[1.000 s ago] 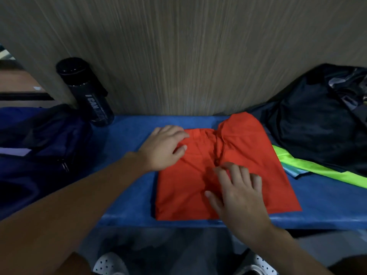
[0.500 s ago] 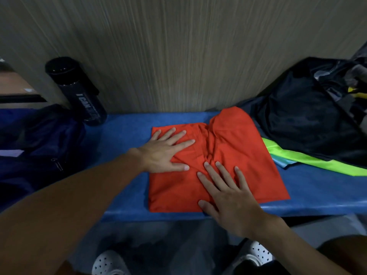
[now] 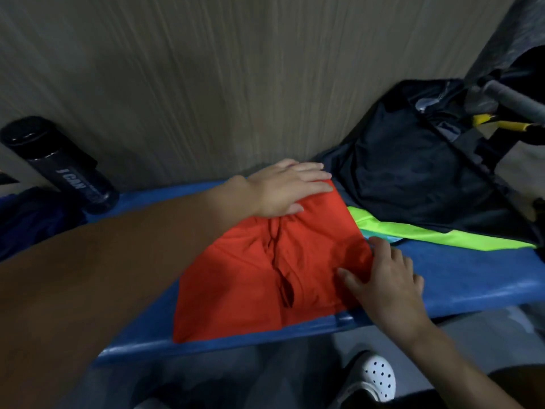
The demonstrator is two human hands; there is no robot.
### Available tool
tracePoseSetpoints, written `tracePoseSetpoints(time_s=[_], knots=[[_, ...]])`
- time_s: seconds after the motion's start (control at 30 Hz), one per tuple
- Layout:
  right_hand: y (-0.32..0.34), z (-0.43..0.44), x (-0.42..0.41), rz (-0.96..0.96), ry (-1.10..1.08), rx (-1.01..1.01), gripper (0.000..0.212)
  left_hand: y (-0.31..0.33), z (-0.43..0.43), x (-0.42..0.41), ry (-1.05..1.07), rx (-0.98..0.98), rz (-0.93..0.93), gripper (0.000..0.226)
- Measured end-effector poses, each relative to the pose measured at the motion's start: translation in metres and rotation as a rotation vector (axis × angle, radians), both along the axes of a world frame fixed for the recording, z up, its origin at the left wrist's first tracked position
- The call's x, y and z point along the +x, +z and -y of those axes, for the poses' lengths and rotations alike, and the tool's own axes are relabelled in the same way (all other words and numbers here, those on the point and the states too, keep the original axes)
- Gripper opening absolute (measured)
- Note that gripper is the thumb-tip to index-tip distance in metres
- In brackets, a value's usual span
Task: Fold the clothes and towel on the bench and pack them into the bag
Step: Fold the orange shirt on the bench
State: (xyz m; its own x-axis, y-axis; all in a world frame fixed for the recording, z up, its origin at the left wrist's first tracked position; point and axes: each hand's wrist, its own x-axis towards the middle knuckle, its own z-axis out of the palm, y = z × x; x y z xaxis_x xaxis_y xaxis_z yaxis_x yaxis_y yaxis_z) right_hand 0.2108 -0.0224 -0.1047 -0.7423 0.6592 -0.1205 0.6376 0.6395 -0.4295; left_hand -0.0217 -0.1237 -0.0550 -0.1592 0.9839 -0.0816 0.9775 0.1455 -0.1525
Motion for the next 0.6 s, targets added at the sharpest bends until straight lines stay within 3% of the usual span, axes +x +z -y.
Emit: tracePoseSetpoints(time_s=[0.1,0.17,0.27,0.33,0.43,0.6], knots=[[0.001,-0.007,0.000,0.037,-0.035,-0.042,0.083,0.001,-0.019,-0.005,-0.003,-0.086,0.011,0.080],[0.002,-0.011,-0.001,0.108,-0.008,-0.059,0.072,0.002,-0.027,-0.007,-0.008,-0.097,-0.007,0.084],[0.003,-0.013,-0.002,0.110,0.054,-0.060,0.037,0.005,-0.035,-0.007,-0.058,-0.065,-0.065,0.062],[0.005,-0.012,-0.005,0.046,0.065,-0.062,0.027,0.007,-0.033,-0.010,-0.097,-0.008,-0.050,0.043],[0.008,-0.014,-0.011,-0.150,0.058,-0.076,0.021,0.009,-0.020,-0.023,-0.106,0.063,-0.014,0.030],[0.020,-0.022,-0.026,-0.699,0.000,-0.265,0.022,0.026,0.015,-0.041,0.134,0.332,0.085,0.024]])
